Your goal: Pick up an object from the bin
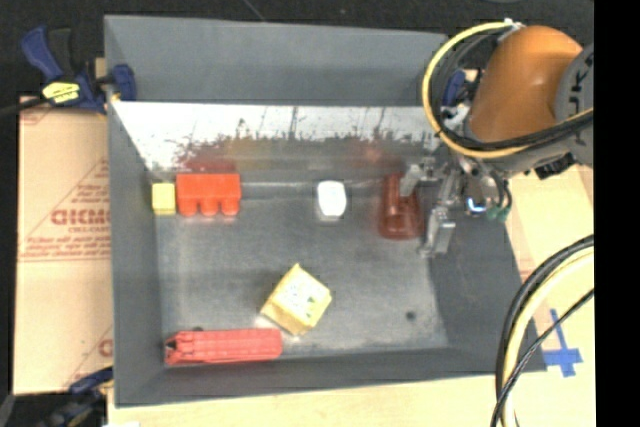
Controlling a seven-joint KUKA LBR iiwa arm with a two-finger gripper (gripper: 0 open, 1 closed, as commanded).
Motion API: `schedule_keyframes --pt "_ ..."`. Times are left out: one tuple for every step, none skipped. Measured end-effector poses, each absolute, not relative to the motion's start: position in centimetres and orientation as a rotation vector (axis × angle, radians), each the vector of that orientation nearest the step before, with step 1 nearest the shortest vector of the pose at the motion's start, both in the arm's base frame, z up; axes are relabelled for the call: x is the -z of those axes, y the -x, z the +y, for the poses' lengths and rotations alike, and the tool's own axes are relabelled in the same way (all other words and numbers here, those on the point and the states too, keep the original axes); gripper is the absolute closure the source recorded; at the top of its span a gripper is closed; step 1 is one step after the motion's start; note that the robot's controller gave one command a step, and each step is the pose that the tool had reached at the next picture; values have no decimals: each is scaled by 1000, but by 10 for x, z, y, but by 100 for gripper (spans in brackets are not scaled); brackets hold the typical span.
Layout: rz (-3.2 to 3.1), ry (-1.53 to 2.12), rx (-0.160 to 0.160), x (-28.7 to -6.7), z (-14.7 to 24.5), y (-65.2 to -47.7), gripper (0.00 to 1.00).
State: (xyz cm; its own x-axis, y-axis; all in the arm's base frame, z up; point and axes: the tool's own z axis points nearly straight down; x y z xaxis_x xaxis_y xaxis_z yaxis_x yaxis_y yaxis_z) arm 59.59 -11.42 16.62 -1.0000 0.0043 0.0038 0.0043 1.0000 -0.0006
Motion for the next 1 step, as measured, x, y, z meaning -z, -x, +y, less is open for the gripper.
schedule_keyframes --pt "-3146 0 -3 -171 -114 -598 0"
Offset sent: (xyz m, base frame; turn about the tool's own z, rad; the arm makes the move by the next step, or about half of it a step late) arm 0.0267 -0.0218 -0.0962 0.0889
